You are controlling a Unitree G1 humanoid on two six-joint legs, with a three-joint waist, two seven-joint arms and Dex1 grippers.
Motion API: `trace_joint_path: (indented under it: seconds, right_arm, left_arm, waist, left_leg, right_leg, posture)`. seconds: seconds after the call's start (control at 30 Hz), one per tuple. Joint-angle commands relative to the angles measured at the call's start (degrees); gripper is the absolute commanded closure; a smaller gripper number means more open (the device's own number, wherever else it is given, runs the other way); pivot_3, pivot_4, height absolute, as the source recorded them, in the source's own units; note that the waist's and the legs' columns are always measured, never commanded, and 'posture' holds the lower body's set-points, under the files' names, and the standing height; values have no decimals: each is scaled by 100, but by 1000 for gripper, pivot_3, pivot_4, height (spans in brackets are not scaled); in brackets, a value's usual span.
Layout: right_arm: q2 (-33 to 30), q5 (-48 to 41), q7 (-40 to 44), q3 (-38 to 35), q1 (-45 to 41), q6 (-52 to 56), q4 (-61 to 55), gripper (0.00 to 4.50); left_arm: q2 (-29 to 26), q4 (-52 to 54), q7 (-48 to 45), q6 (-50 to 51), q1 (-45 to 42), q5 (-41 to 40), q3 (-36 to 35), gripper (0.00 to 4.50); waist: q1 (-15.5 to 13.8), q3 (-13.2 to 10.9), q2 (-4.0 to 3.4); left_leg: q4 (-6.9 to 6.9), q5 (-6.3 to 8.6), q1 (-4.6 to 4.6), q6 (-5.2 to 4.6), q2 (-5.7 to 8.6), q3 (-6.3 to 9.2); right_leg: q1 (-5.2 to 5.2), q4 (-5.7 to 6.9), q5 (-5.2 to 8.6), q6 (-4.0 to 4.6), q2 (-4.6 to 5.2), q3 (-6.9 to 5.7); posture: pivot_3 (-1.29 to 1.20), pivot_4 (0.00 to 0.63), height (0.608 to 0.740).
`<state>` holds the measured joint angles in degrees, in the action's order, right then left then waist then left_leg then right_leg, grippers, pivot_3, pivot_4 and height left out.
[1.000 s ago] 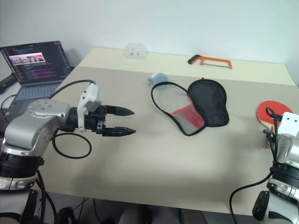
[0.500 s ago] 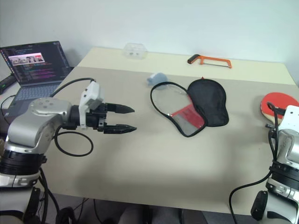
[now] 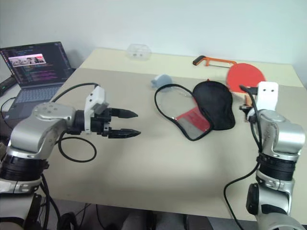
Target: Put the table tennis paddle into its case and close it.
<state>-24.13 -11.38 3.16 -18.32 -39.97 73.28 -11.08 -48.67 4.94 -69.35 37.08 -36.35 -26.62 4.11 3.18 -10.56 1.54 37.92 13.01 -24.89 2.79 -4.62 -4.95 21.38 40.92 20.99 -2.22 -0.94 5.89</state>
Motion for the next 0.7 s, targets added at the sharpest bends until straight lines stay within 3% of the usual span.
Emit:
trace_joint_path:
  seconds: [0.03,0.37,0.7]
  right_arm:
    - [172,-229,160,220,-213,184,-547,3441]
    - [882,-142,-3,657,-139,-40,-279,3441]
    - [453,93,523,1200,-409,-1323,1110,3441]
  left_arm:
    - [-130,258,38,17,52,-70,-235,620]
    - [-170,495,152,139,243,-144,-326,620]
    - [-215,624,214,231,318,-156,-382,620]
  waist:
    - [0,0,0]
    - [4,0,0]
    - [11,0,0]
  left_leg:
    - [0,0,0,0,-1,0]
    - [-1,0,0,0,-2,0]
    - [0,0,0,0,-1,-1]
  right_leg:
    - [0,0,0,0,0,0]
    - [3,2,0,0,0,-1]
    - [4,2,0,0,0,0]
  posture:
    - [0,150,740]
    - [0,150,740]
    - [0,150,740]
